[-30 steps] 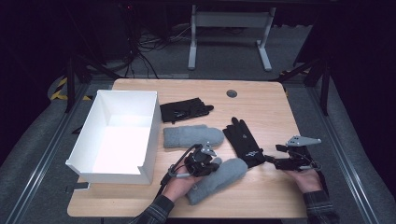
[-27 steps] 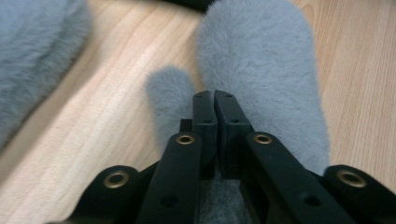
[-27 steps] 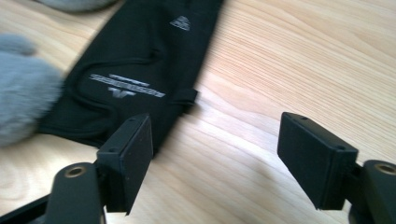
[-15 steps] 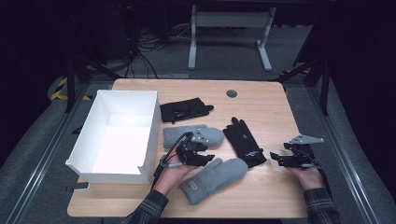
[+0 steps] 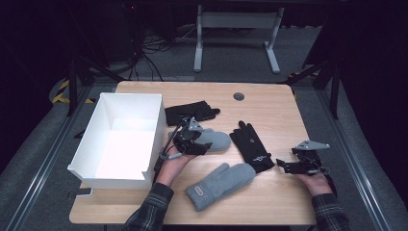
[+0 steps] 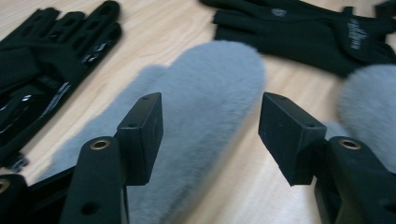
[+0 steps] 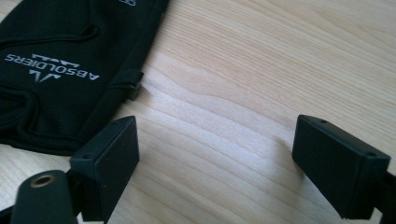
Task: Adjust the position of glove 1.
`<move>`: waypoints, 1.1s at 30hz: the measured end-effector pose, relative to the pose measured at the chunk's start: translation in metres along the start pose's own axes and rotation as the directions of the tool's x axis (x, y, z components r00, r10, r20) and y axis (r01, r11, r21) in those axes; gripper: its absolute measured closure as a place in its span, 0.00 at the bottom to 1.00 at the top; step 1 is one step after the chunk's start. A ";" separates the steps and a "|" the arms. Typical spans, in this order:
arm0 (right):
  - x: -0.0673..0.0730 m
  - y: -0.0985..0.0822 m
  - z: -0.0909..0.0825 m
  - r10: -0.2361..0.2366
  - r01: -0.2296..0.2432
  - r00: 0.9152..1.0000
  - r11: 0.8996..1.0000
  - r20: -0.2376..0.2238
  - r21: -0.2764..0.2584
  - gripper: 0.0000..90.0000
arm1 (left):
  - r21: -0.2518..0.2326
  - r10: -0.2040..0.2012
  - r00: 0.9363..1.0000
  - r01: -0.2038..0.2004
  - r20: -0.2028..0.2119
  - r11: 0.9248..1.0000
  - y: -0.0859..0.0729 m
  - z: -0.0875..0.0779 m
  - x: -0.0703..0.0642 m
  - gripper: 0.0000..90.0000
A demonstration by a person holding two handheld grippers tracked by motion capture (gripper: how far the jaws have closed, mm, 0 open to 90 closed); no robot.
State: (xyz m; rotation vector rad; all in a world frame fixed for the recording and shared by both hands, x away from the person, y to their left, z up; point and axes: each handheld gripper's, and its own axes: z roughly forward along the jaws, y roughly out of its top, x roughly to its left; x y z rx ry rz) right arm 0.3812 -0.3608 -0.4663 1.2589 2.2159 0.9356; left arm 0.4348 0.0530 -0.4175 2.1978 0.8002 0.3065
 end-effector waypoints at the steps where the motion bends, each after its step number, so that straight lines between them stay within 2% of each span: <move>1: 0.001 0.000 0.000 -0.001 0.001 1.000 1.000 -0.005 -0.004 0.16 | 0.008 -0.003 1.000 0.003 -0.010 1.000 -0.001 0.002 0.002 0.46; 4: 0.001 0.000 0.001 0.000 0.000 1.000 1.000 -0.006 -0.005 0.16 | 0.026 -0.025 0.999 0.026 -0.033 0.999 -0.004 0.008 0.007 0.46; 7: 0.001 0.000 0.001 0.001 -0.001 1.000 1.000 -0.006 -0.005 0.16 | 0.053 -0.009 0.998 0.012 -0.065 0.999 -0.006 0.013 0.011 0.50; 10: 0.001 0.000 0.001 -0.001 0.001 1.000 1.000 -0.006 -0.006 0.16 | 0.081 -0.025 0.998 0.030 -0.061 0.996 -0.009 0.019 0.015 0.53; 12: 0.001 0.000 0.001 0.000 0.000 1.000 1.000 -0.006 -0.006 0.16 | 0.098 -0.023 0.997 0.030 -0.072 0.995 -0.010 0.021 0.015 0.61; 15: 0.001 0.000 0.001 0.000 0.000 1.000 1.000 -0.006 -0.007 0.16 | 0.105 -0.024 0.996 0.032 -0.082 0.994 -0.010 0.022 0.015 0.83; 16: 0.002 0.000 0.001 0.001 -0.001 1.000 1.000 -0.005 -0.007 0.16 | 0.122 -0.028 0.996 0.038 -0.085 0.992 -0.010 0.023 0.014 0.91; 18: 0.002 0.000 0.001 0.001 -0.001 1.000 1.000 -0.005 -0.007 0.16 | 0.135 -0.048 0.996 0.059 -0.081 0.989 -0.010 0.023 0.013 0.95; 24: 0.002 0.000 0.001 0.002 -0.002 1.000 1.000 -0.004 -0.008 0.16 | 0.149 -0.082 0.996 0.088 -0.047 0.985 -0.006 0.016 0.004 0.97; 33: 0.002 -0.001 0.001 0.004 -0.004 1.000 1.000 -0.004 -0.010 0.16 | 0.144 -0.092 0.996 0.090 0.009 0.985 -0.007 0.008 -0.022 0.97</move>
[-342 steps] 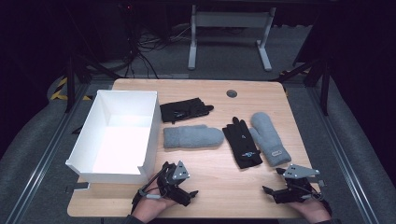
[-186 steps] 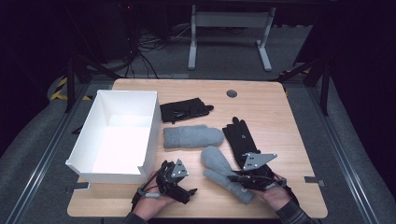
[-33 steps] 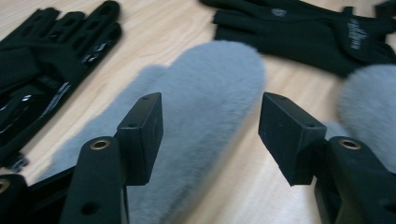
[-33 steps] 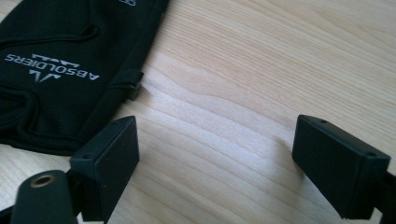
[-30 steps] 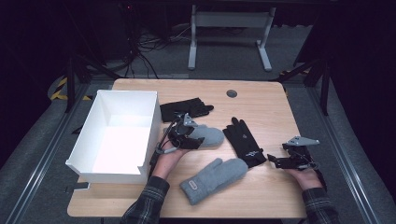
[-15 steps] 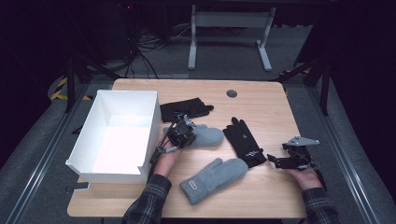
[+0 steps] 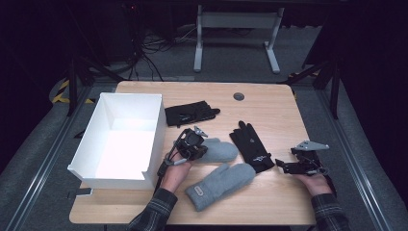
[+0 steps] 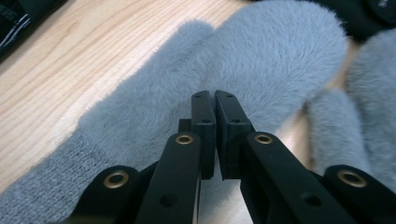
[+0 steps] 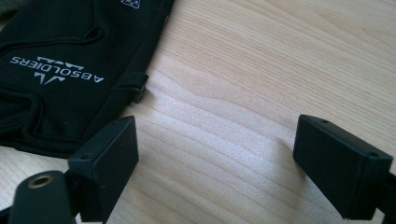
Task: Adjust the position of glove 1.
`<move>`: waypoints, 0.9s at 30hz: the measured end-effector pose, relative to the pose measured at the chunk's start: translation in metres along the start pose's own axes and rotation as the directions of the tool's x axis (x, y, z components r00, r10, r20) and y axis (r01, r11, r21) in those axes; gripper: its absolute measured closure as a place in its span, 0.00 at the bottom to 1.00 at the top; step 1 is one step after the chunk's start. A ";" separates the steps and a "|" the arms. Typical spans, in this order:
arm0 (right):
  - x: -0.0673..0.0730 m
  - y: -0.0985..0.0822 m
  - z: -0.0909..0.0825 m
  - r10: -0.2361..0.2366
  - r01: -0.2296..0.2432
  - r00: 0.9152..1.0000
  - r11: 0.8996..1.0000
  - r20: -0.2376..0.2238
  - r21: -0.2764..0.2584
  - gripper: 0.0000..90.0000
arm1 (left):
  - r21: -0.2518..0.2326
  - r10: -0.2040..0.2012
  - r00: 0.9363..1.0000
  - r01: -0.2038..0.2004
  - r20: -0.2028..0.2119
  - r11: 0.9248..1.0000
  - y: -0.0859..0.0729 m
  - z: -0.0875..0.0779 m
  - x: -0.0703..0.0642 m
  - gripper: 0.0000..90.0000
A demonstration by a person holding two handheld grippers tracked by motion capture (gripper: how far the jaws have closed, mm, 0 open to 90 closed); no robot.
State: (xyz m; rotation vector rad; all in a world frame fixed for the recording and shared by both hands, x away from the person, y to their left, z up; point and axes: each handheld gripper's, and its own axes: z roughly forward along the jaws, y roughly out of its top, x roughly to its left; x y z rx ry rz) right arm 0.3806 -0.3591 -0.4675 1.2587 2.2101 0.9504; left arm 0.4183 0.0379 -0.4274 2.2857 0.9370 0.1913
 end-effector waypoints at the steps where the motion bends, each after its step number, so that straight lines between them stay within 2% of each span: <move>1: 0.000 0.000 0.000 0.000 0.000 1.000 1.000 0.000 0.000 0.16 | -0.006 -0.006 1.000 0.006 0.013 1.000 0.001 -0.001 -0.002 0.97; 4: 0.000 0.000 0.000 0.000 0.000 1.000 1.000 0.000 -0.001 0.16 | -0.021 -0.010 0.999 0.011 0.047 1.000 0.003 0.001 -0.008 0.97; 5: 0.000 0.000 0.000 0.000 0.000 1.000 1.000 0.000 -0.001 0.16 | -0.021 -0.010 0.999 0.011 0.047 1.000 0.003 0.001 -0.008 0.97; 8: 0.000 0.000 0.000 0.001 -0.001 1.000 1.000 0.001 -0.001 0.16 | -0.009 0.016 0.998 -0.016 0.064 1.000 0.005 0.003 -0.016 0.96; 12: 0.000 0.000 0.000 0.001 -0.001 1.000 1.000 0.001 -0.001 0.16 | -0.017 0.043 0.997 -0.042 0.058 0.999 0.004 0.003 -0.016 0.90; 13: 0.000 0.000 0.000 0.001 -0.001 1.000 1.000 0.000 -0.001 0.16 | -0.030 0.059 0.996 -0.057 0.062 0.998 0.004 0.001 -0.014 0.86; 14: 0.000 0.000 0.000 0.000 0.000 1.000 1.000 0.000 -0.001 0.16 | -0.039 0.069 0.996 -0.066 0.054 0.997 0.003 -0.001 -0.014 0.76; 15: 0.000 0.000 0.000 0.000 0.000 1.000 1.000 0.000 -0.001 0.16 | -0.041 0.082 0.996 -0.081 0.046 0.996 0.003 -0.002 -0.013 0.76; 16: 0.000 0.000 0.000 0.001 -0.001 1.000 1.000 0.001 -0.001 0.16 | -0.046 0.092 0.995 -0.090 0.044 0.995 0.002 -0.003 -0.011 0.67; 21: 0.000 0.000 0.000 0.001 -0.001 1.000 1.000 0.002 -0.002 0.16 | 0.004 0.130 0.990 -0.130 0.057 0.991 -0.004 0.002 -0.008 0.57; 23: 0.000 0.000 0.000 0.001 -0.001 1.000 1.000 0.001 -0.001 0.16 | 0.019 0.144 0.989 -0.145 0.043 0.989 -0.006 0.005 -0.009 0.59; 25: 0.000 0.000 0.000 0.001 -0.001 1.000 1.000 0.001 -0.001 0.16 | 0.030 0.160 0.987 -0.161 0.028 0.986 -0.007 0.009 -0.010 0.71; 27: 0.000 0.000 0.000 0.001 -0.001 1.000 1.000 0.002 -0.002 0.16 | 0.034 0.151 0.988 -0.152 0.025 0.988 -0.007 0.009 -0.009 0.85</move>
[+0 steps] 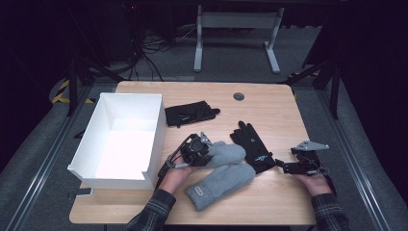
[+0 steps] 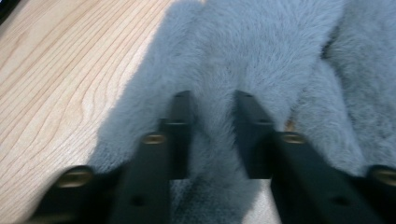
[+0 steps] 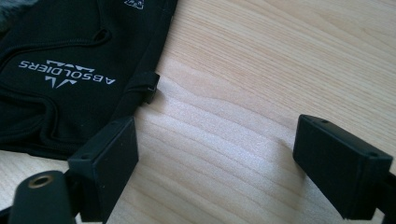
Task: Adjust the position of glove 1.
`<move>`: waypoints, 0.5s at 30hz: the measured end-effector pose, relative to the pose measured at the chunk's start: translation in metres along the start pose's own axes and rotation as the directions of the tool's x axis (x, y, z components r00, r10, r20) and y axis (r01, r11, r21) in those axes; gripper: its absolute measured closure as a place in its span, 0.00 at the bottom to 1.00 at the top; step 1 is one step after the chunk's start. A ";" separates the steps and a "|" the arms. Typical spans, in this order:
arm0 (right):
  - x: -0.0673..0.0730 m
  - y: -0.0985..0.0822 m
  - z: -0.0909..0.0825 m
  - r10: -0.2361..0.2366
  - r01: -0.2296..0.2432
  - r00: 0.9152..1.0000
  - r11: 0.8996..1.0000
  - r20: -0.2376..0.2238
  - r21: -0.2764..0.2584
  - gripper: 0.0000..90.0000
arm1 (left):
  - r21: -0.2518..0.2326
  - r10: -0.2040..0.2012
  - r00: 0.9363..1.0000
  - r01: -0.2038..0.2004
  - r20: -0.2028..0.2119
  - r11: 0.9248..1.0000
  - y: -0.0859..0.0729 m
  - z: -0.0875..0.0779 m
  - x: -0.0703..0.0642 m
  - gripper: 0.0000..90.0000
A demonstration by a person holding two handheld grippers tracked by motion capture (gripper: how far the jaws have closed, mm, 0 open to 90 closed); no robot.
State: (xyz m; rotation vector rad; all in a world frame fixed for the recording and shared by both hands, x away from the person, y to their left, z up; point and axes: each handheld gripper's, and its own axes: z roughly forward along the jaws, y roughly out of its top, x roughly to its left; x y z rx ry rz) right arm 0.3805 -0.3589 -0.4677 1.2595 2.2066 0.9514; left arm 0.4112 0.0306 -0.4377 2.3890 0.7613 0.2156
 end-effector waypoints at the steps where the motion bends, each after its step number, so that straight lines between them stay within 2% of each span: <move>1: 0.000 0.000 0.000 0.000 0.000 1.000 1.000 0.000 0.000 0.16 | 0.003 -0.005 1.000 0.005 0.005 1.000 0.000 -0.001 0.001 0.92; 5: 0.000 0.000 0.000 0.000 0.000 1.000 1.000 -0.001 0.001 0.16 | -0.013 -0.070 0.997 0.070 0.022 0.997 0.002 -0.006 0.003 0.96; 8: 0.000 0.000 0.000 0.000 0.000 1.000 1.000 -0.001 0.001 0.16 | -0.035 -0.111 0.993 0.112 0.032 0.993 0.003 -0.017 0.005 0.96; 10: 0.000 0.000 0.000 -0.001 0.001 1.000 1.000 -0.001 0.001 0.16 | -0.058 -0.144 0.989 0.146 0.044 0.987 0.004 -0.026 0.003 0.96; 14: -0.002 0.002 -0.003 -0.004 0.005 1.000 1.000 -0.013 0.023 0.18 | -0.073 -0.171 0.984 0.174 0.053 0.982 0.004 -0.039 -0.004 0.96; 15: -0.002 0.004 -0.007 0.005 -0.005 1.000 1.000 -0.020 0.011 0.20 | -0.074 -0.169 0.984 0.173 0.050 0.982 0.004 -0.042 -0.005 0.96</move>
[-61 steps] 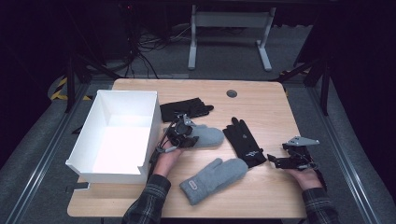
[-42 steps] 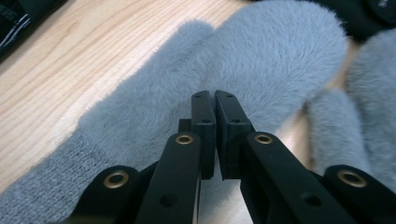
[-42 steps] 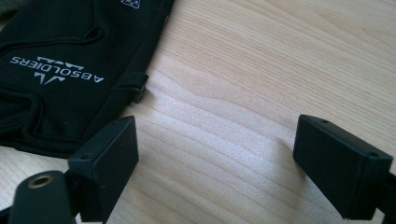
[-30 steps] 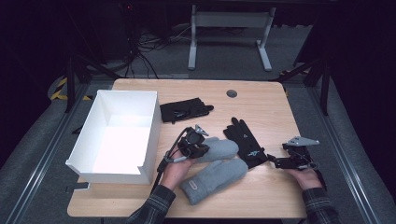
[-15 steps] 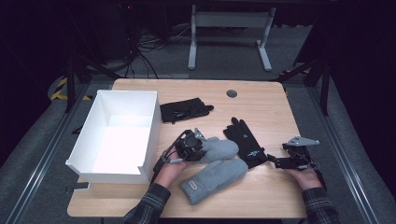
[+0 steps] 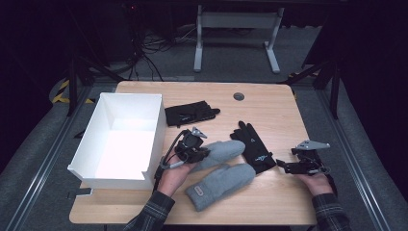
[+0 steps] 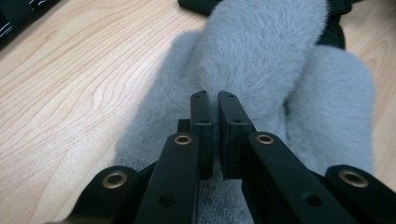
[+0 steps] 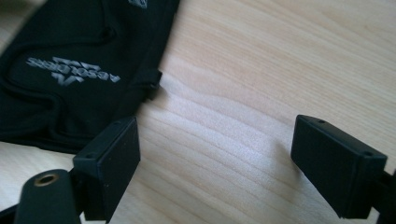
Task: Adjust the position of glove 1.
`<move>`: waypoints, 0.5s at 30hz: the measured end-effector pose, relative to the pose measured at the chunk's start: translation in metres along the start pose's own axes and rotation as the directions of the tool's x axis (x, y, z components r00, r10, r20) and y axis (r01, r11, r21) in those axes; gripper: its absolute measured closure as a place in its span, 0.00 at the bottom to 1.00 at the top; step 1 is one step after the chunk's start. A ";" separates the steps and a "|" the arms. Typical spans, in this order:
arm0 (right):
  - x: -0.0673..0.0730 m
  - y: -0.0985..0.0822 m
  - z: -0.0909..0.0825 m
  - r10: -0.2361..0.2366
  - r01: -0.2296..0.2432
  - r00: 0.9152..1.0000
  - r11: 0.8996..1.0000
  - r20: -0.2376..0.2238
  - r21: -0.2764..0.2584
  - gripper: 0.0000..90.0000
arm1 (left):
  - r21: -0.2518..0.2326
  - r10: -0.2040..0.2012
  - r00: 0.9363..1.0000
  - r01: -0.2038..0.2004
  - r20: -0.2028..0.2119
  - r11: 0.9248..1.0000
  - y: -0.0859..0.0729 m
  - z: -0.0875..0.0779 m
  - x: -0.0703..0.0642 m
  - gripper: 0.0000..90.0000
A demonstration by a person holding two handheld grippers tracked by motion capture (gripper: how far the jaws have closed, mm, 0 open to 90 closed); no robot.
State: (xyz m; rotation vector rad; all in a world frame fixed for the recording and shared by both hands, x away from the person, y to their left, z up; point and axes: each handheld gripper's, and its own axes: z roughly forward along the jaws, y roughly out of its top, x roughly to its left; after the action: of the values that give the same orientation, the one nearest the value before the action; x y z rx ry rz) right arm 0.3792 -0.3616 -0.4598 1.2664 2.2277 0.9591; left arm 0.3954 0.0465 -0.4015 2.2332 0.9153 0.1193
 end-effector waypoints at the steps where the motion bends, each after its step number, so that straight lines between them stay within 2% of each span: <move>1: 0.001 0.002 -0.005 0.001 -0.002 1.000 1.000 -0.012 -0.025 0.22 | 0.000 -0.001 1.000 0.001 -0.002 1.000 0.000 -0.003 -0.001 0.96; 4: 0.013 0.009 -0.021 -0.035 0.027 0.996 0.995 -0.083 -0.095 0.35 | -0.010 -0.014 1.000 0.014 0.004 1.000 -0.002 -0.009 -0.004 0.96; 5: 0.013 0.009 -0.021 -0.035 0.027 0.996 0.995 -0.083 -0.095 0.35 | -0.010 -0.014 1.000 0.014 0.004 1.000 -0.002 -0.009 -0.004 0.96; 7: 0.025 0.012 -0.026 -0.078 0.062 0.987 0.991 -0.137 -0.117 0.49 | -0.014 -0.016 1.000 0.016 0.003 1.000 -0.004 -0.014 -0.006 0.96; 8: 0.040 0.014 -0.030 -0.127 0.100 0.970 0.986 -0.207 -0.136 0.65 | -0.015 -0.017 1.000 0.017 0.003 1.000 -0.006 -0.016 -0.008 0.96; 9: 0.040 0.014 -0.030 -0.127 0.100 0.970 0.986 -0.207 -0.136 0.65 | -0.015 -0.017 1.000 0.017 0.003 1.000 -0.006 -0.016 -0.008 0.96; 10: 0.045 0.015 -0.030 -0.141 0.110 0.962 0.984 -0.236 -0.141 0.70 | -0.015 -0.018 1.000 0.018 0.004 1.000 -0.007 -0.017 -0.009 0.96; 11: 0.057 0.018 -0.032 -0.179 0.135 0.937 0.978 -0.299 -0.161 0.84 | -0.017 -0.024 1.000 0.024 0.004 1.000 -0.008 -0.017 -0.009 0.96; 12: 0.063 0.019 -0.032 -0.197 0.147 0.923 0.975 -0.331 -0.169 0.89 | -0.016 -0.026 1.000 0.026 0.006 1.000 -0.008 -0.017 -0.009 0.96; 13: 0.063 0.019 -0.032 -0.197 0.147 0.923 0.975 -0.331 -0.169 0.89 | -0.016 -0.026 1.000 0.026 0.006 1.000 -0.008 -0.017 -0.009 0.96; 14: 0.077 0.020 -0.032 -0.233 0.172 0.895 0.967 -0.380 -0.187 0.98 | -0.016 -0.029 1.000 0.029 0.008 0.999 -0.008 -0.017 -0.010 0.96; 15: 0.082 0.021 -0.031 -0.245 0.181 0.880 0.965 -0.406 -0.190 1.00 | -0.016 -0.028 1.000 0.028 0.006 0.999 -0.008 -0.017 -0.010 0.96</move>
State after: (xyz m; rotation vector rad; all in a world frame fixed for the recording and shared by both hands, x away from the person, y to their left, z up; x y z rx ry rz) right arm 0.3301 -0.2946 -0.4243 0.7741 2.4947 1.3884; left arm 0.3772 0.0538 -0.3920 2.2042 0.9390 0.1073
